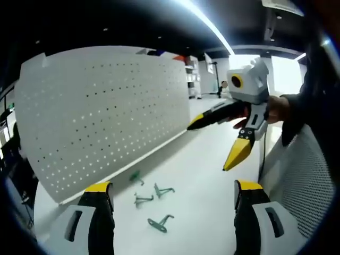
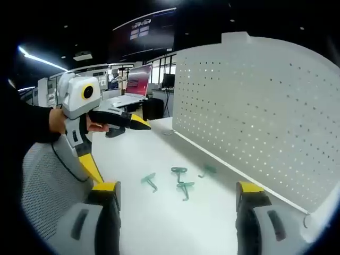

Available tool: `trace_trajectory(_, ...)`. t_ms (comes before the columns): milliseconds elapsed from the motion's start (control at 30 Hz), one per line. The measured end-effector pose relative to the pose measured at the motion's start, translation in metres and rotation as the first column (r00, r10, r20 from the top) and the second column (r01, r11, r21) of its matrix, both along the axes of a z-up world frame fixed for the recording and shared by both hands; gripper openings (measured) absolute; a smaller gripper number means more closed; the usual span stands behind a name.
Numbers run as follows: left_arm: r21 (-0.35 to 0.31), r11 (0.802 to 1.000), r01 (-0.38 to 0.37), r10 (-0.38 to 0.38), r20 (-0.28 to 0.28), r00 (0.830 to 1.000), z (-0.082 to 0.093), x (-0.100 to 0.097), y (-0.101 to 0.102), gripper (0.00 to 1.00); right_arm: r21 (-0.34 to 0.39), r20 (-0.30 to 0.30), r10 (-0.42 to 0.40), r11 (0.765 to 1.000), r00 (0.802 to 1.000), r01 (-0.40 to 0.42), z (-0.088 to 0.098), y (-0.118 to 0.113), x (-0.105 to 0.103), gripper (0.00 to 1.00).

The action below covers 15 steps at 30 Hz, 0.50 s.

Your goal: Insert the hook assembly into the mounting plate slot until the hook locks in place.

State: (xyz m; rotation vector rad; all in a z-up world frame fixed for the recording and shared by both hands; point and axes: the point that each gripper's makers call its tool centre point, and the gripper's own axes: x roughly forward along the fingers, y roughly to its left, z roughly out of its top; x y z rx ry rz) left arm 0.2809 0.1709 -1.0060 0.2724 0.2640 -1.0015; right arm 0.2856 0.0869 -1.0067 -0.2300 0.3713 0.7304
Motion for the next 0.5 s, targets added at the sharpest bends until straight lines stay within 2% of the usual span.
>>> trace_trajectory(200,-0.009,1.0,0.026,-0.027,-0.007,1.0,-0.0003,-0.0029,-0.0053,0.95,-0.01,-0.002,-0.029,1.0,1.0,0.029,-0.0004,-0.0052,-0.001,0.87)
trace_trajectory(300,-0.012,0.999,0.034,-0.034,-0.004,0.999,0.0011,-0.0051,-0.0065,0.95,-0.046,0.012,-0.037,0.998,0.999,0.037,-0.0014,-0.0065,-0.0001,0.87)
trace_trajectory(500,-0.02,0.999,0.033,-0.034,-0.01,0.999,0.0015,-0.0058,-0.0053,0.94,-0.055,-0.002,-0.038,0.998,0.999,0.038,-0.0045,-0.0014,-0.003,0.86)
